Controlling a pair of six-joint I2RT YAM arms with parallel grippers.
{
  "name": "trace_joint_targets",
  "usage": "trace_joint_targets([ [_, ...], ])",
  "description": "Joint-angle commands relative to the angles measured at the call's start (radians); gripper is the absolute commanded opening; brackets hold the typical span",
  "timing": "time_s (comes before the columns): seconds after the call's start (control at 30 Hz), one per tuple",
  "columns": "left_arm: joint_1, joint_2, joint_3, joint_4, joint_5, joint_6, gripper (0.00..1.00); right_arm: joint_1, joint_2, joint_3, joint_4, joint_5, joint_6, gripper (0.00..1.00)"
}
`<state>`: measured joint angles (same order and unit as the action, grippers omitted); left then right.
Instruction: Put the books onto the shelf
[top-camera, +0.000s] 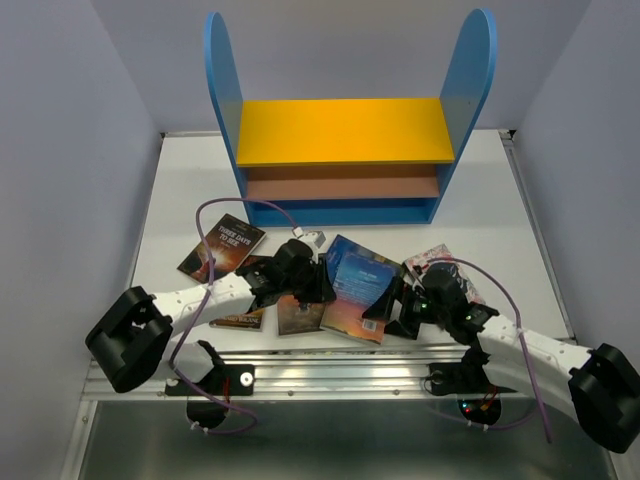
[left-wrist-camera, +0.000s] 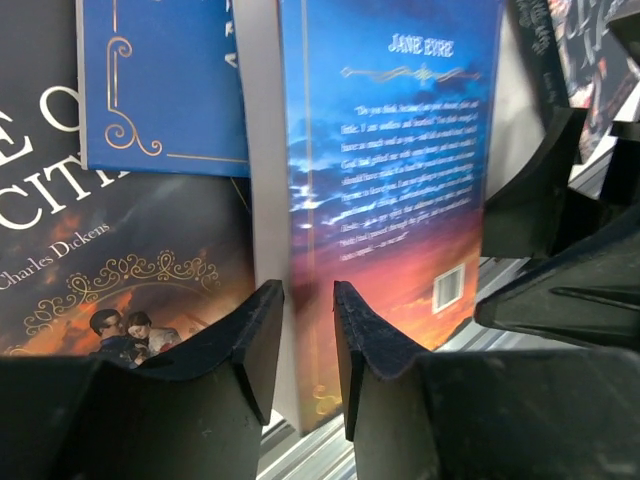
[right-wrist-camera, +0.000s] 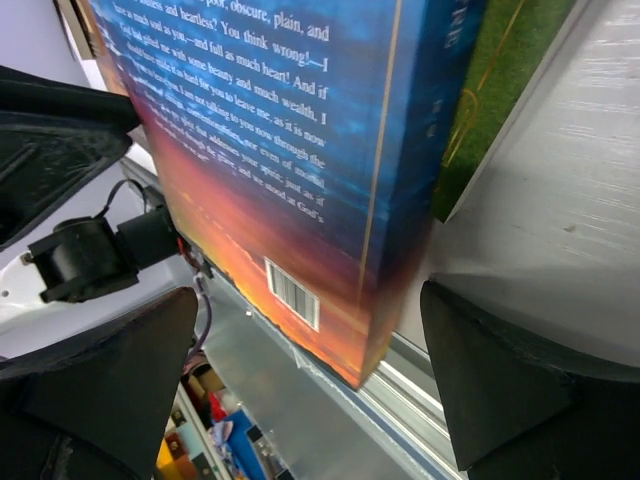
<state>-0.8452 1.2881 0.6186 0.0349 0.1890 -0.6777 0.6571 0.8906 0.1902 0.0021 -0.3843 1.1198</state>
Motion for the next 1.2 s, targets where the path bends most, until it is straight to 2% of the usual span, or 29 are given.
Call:
trace_joint_targets([
  [0.0,-0.014,0.023,-0.016,0.019,0.018,0.03,0.38,0.028,0.021,-0.029,0.042,0.054,0.049,1.0],
  [0.27,-0.017,0.045,-0.017,0.008,-0.008,0.049,0.34,0.058,0.125,-0.028,0.174,0.068,0.058,1.0],
  [0.37,-0.018,0.045,-0.025,0.011,-0.008,0.041,0.27,0.058,0.122,-0.012,0.188,0.093,0.045,0.97],
  [0.4,-0.018,0.045,-0.026,0.013,-0.01,0.04,0.25,0.067,0.116,-0.009,0.188,0.099,0.038,0.95],
  [0.43,-0.02,0.051,-0.026,0.013,-0.01,0.04,0.22,0.067,0.111,-0.003,0.196,0.104,0.034,0.83],
  [0.53,-0.022,0.059,-0.031,0.019,-0.006,0.04,0.13,0.067,0.076,0.009,0.196,0.113,0.021,0.69],
  [0.7,-0.029,0.073,-0.033,0.025,0.0,0.04,0.08,0.067,0.039,0.029,0.193,0.13,-0.001,0.58],
  [0.83,-0.035,0.089,-0.03,0.028,0.003,0.04,0.05,0.067,0.036,0.057,0.205,0.147,-0.028,0.54],
  [0.93,-0.04,0.099,-0.03,0.026,0.006,0.037,0.01,0.076,0.021,0.081,0.22,0.153,-0.044,0.54],
  [1.17,-0.043,0.1,-0.04,0.026,0.007,0.027,0.0,0.076,-0.039,0.095,0.286,0.156,-0.071,0.54],
])
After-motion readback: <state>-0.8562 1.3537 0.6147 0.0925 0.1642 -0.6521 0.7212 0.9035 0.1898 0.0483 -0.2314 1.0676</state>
